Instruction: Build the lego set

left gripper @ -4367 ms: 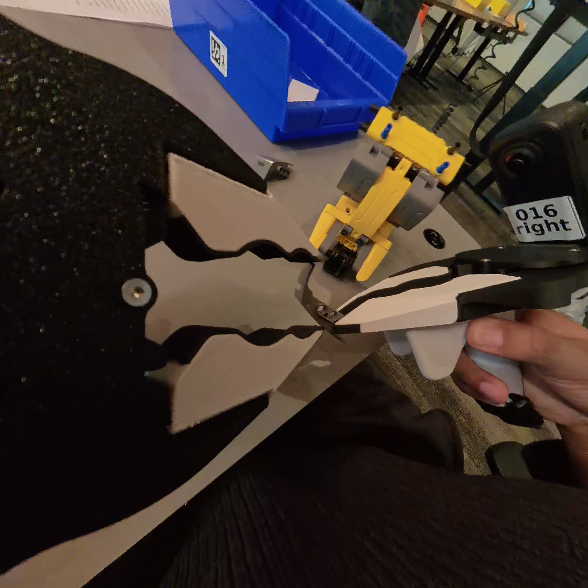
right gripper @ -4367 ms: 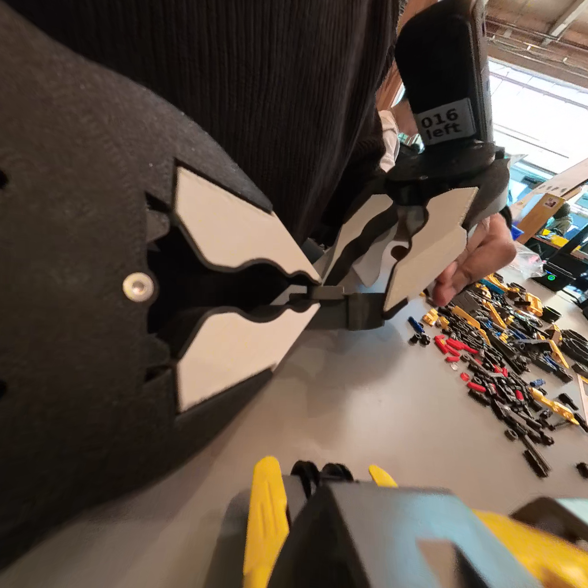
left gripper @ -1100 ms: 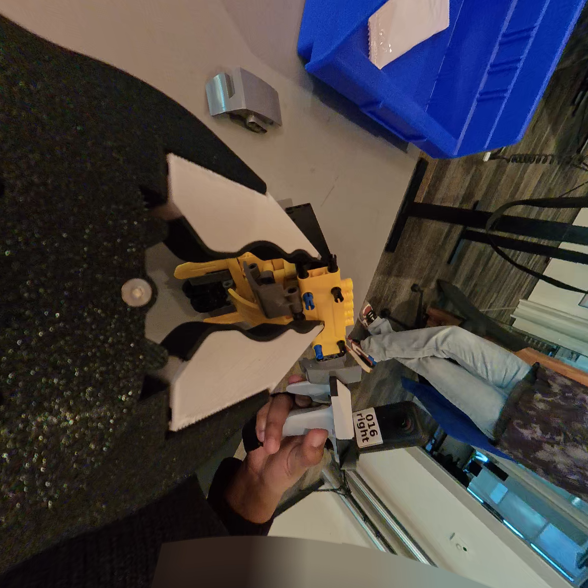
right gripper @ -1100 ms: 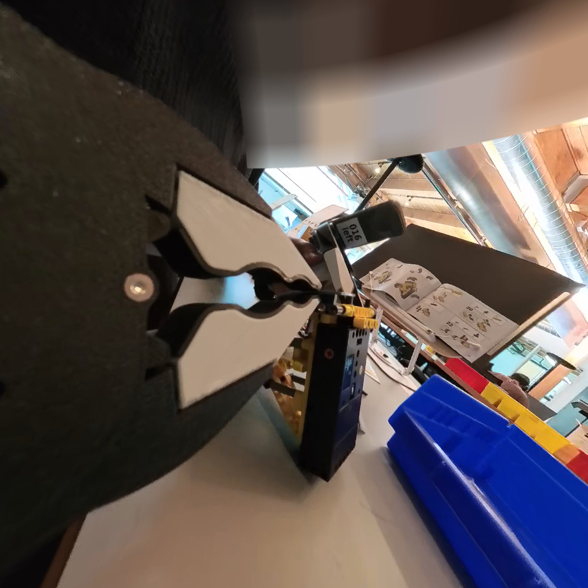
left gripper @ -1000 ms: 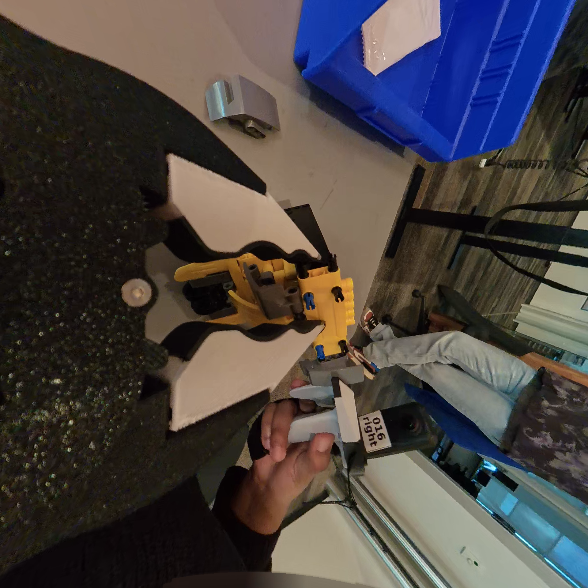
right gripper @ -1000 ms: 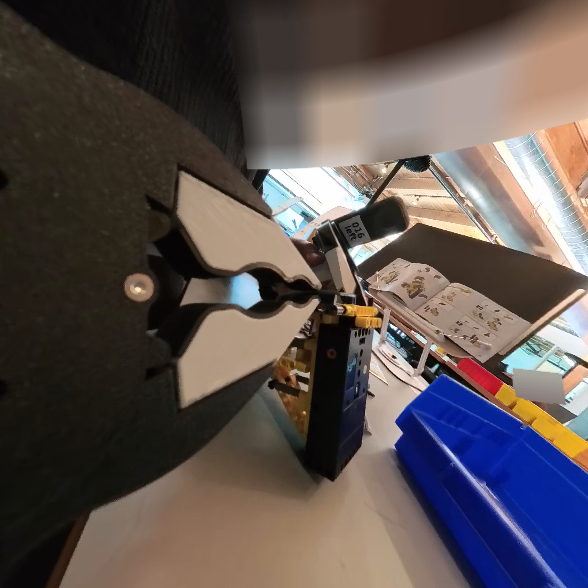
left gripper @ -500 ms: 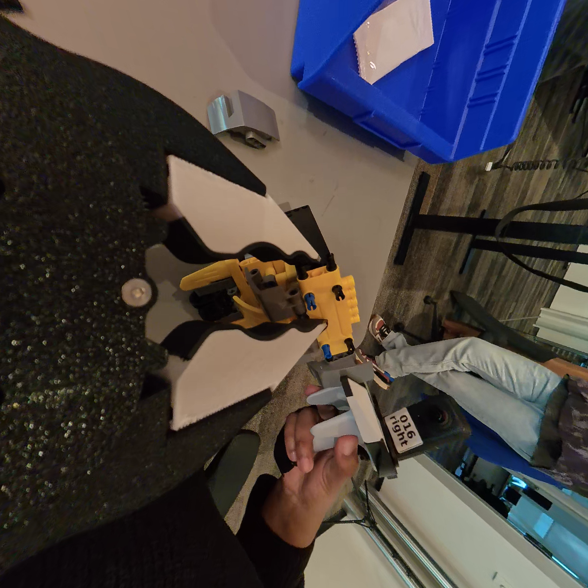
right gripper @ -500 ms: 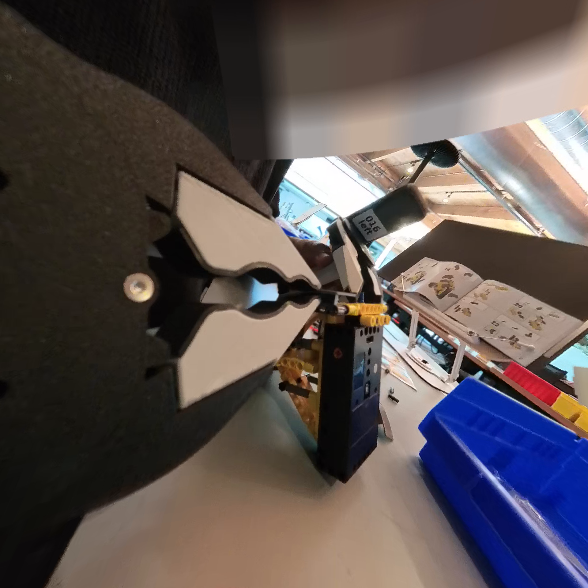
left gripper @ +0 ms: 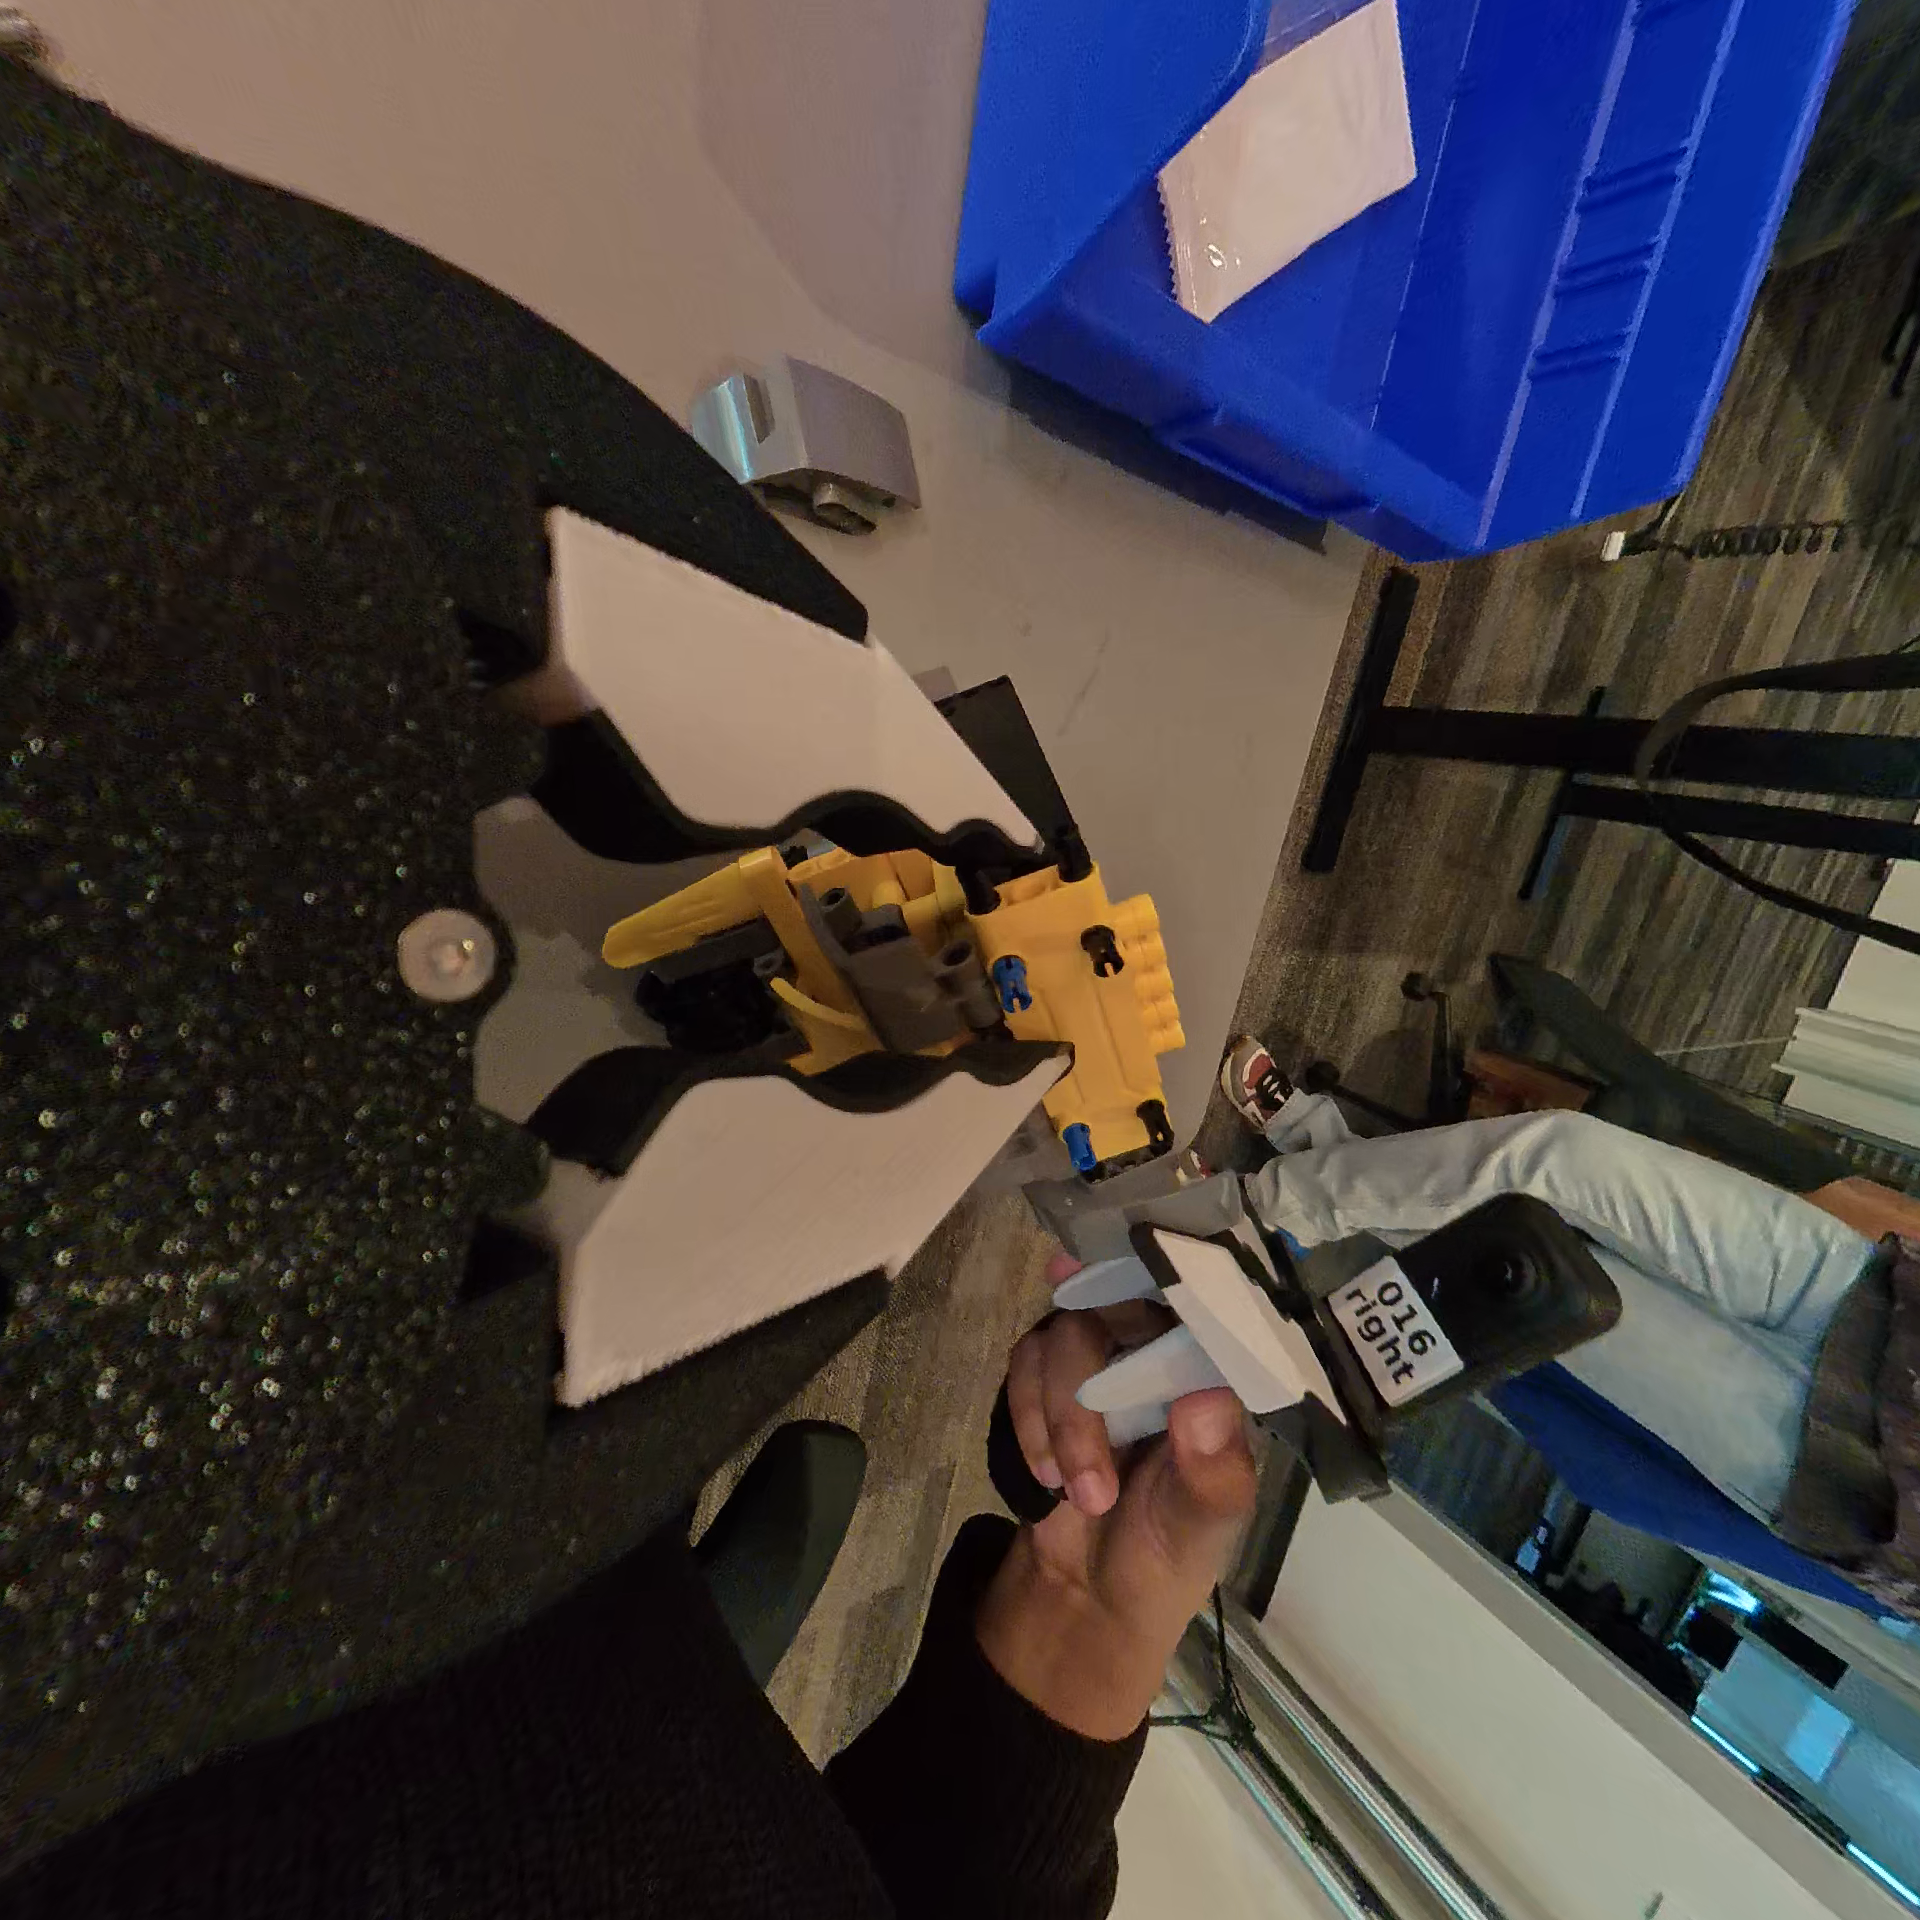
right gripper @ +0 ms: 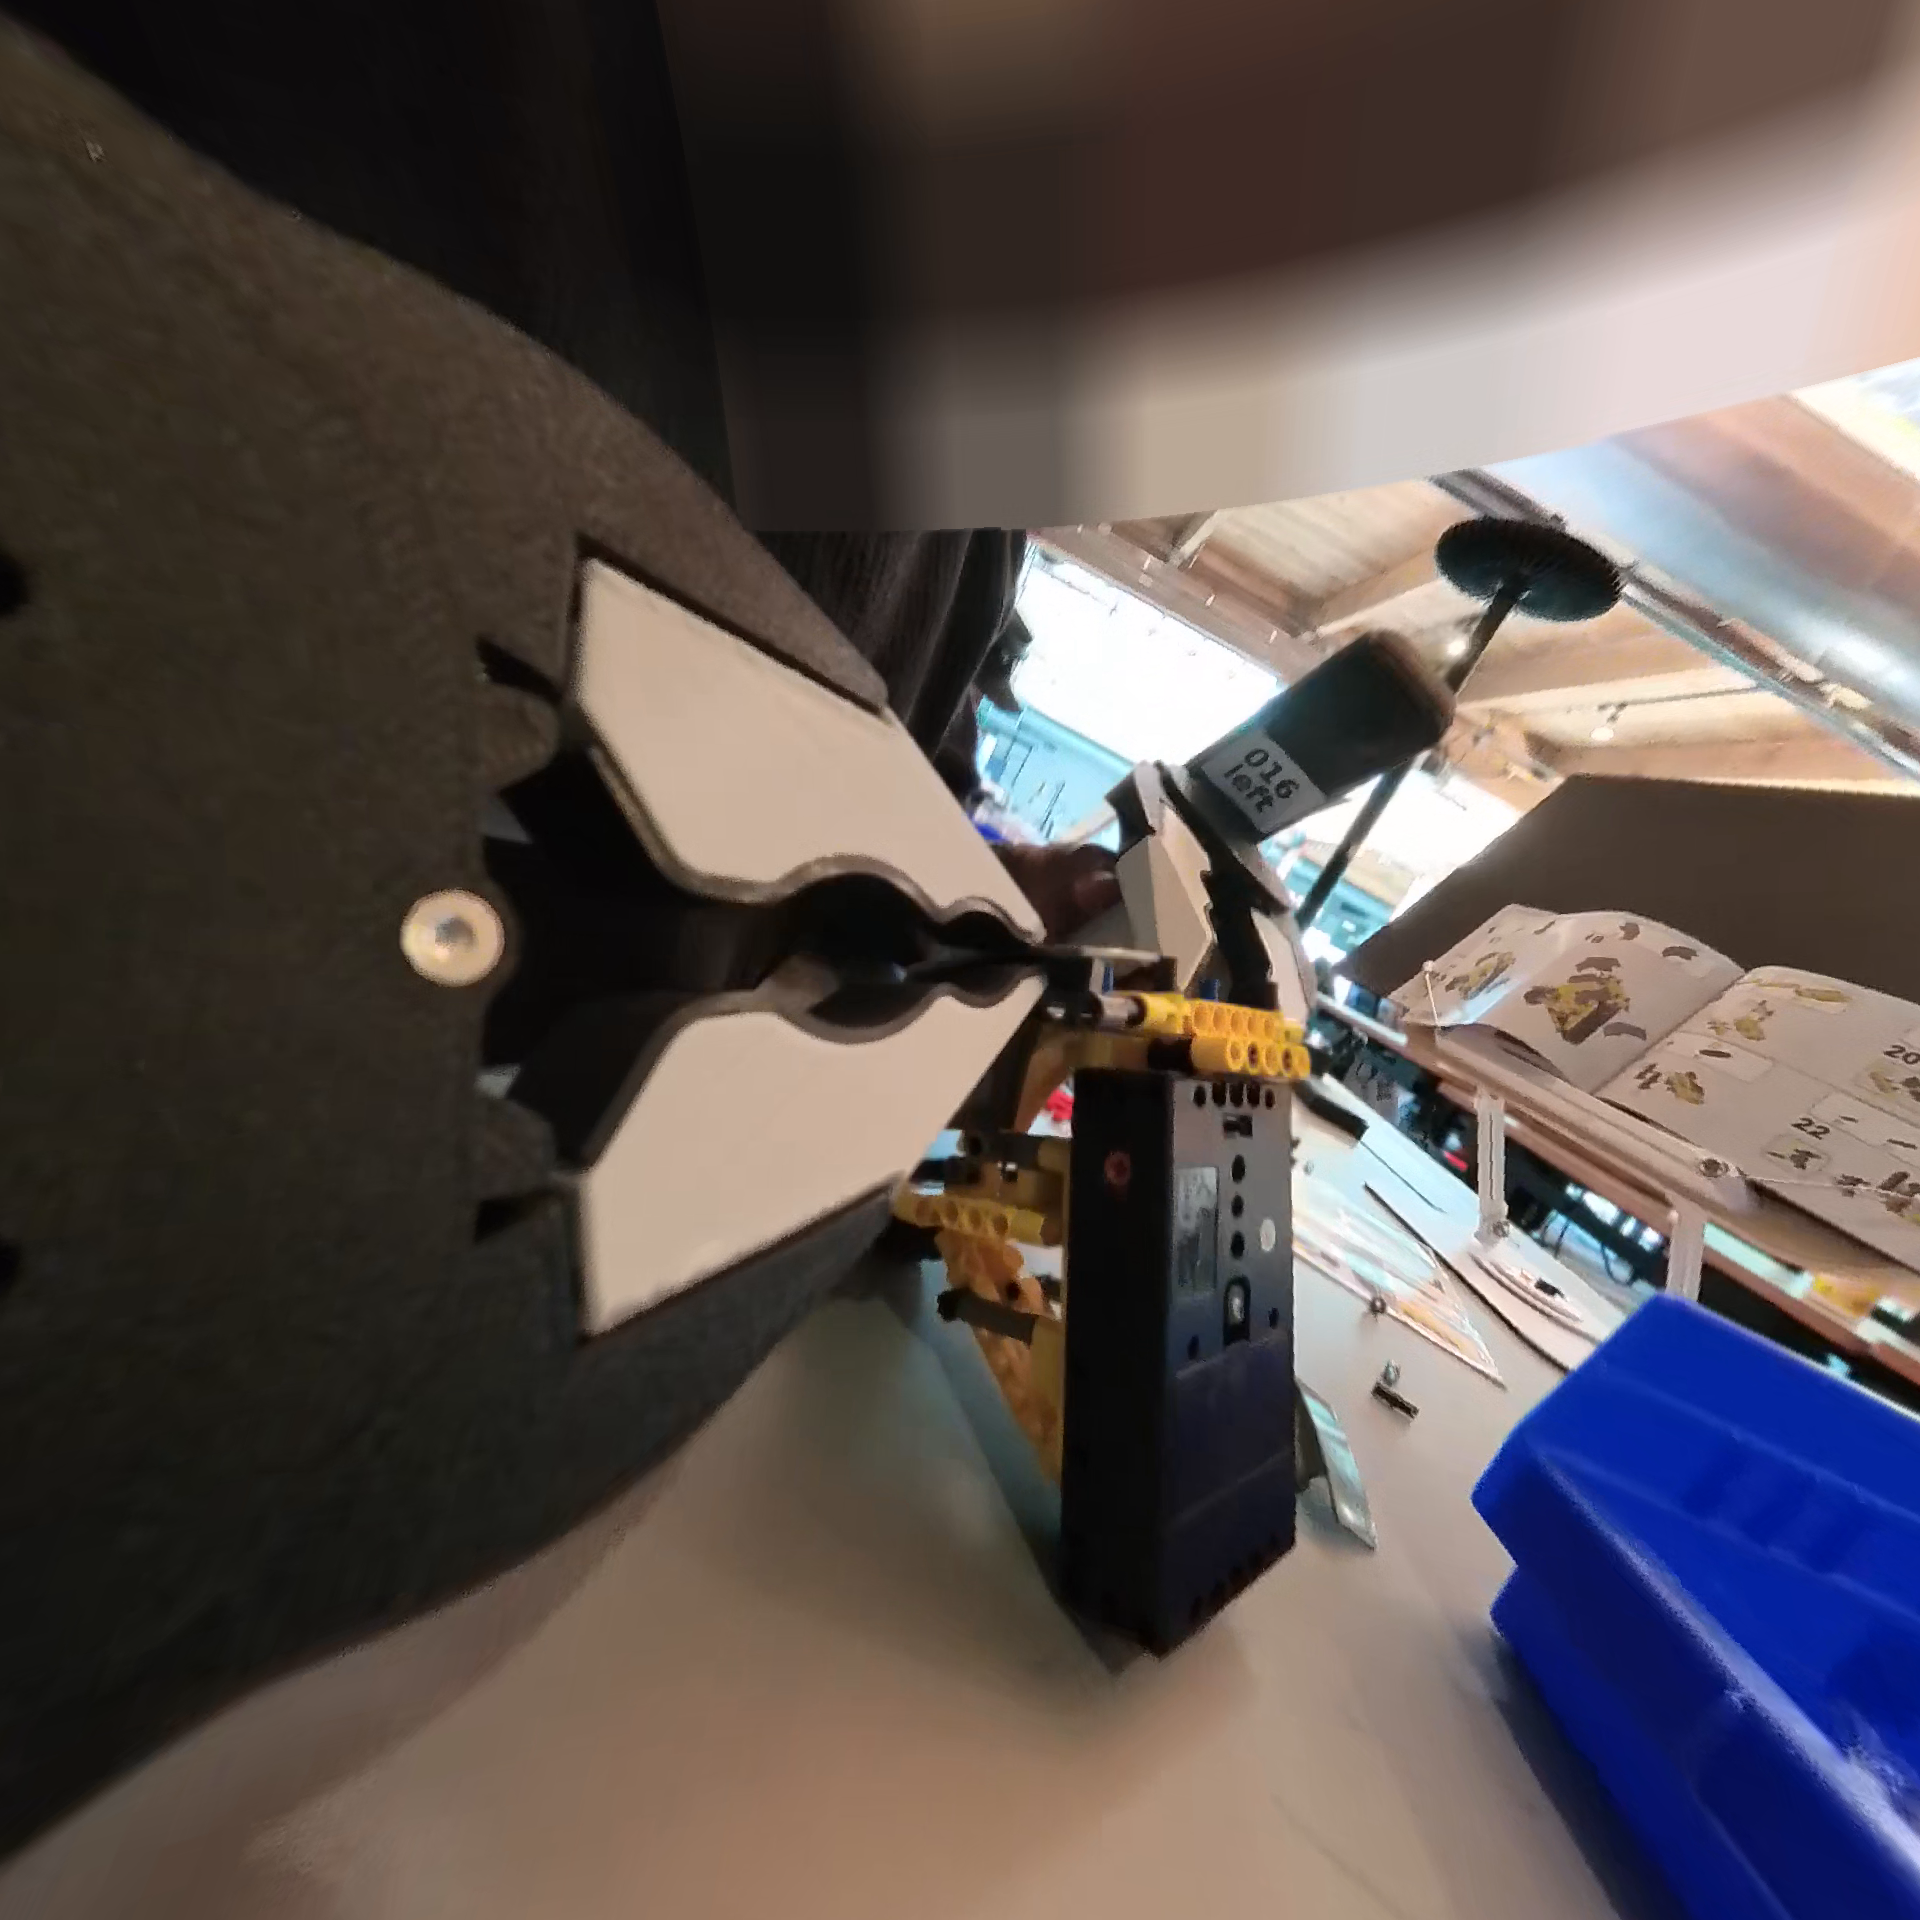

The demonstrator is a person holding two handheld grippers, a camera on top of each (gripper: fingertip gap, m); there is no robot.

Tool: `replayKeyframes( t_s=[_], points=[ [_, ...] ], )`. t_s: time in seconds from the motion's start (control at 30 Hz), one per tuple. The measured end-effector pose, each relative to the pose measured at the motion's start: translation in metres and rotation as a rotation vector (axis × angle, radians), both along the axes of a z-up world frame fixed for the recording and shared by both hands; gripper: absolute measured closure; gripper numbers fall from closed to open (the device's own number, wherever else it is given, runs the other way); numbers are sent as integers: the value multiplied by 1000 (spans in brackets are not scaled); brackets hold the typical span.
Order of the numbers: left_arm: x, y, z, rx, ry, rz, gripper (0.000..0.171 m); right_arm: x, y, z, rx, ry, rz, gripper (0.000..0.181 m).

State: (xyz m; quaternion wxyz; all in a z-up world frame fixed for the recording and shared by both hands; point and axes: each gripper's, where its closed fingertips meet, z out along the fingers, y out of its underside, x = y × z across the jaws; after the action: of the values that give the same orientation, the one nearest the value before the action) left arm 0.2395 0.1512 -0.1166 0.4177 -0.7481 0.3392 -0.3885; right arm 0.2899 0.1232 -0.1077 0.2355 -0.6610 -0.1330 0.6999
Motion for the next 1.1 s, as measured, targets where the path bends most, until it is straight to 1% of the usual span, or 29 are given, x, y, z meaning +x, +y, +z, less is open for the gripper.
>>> replayKeyframes(
  t_s=[0.1, 0.17, 0.33, 0.53, 0.73, 0.83, 0.97, 1.1],
  points=[
    [0, 0, 0, -2, 9, -4, 139, 0, 1, 0, -46, 55, 3, 180],
    [-1, 0, 0, -1, 13, -6, 139, 0, 2, 0, -43, 56, -7, 180],
    [-2, 2, -1, 1, 21, 2, 139, -3, 4, 0, 100, -68, -72, 181],
    [-2, 3, -1, 4, 35, -5, 139, -4, 3, -1, 177, -155, -50, 181],
    [-2, 3, -2, 39, 76, 3, 139, -7, 5, -3, 258, -247, -15, 181],
    [-2, 3, -2, 39, 72, -4, 138, -6, 4, -3, 224, -227, 26, 181],
    [2, -2, -2, 33, 62, -60, 139, -6, -2, -4, 177, -165, 170, 181],
    [-1, 4, -2, 48, 79, -51, 140, -6, 7, -3, 182, -210, 219, 181]
  ],
)
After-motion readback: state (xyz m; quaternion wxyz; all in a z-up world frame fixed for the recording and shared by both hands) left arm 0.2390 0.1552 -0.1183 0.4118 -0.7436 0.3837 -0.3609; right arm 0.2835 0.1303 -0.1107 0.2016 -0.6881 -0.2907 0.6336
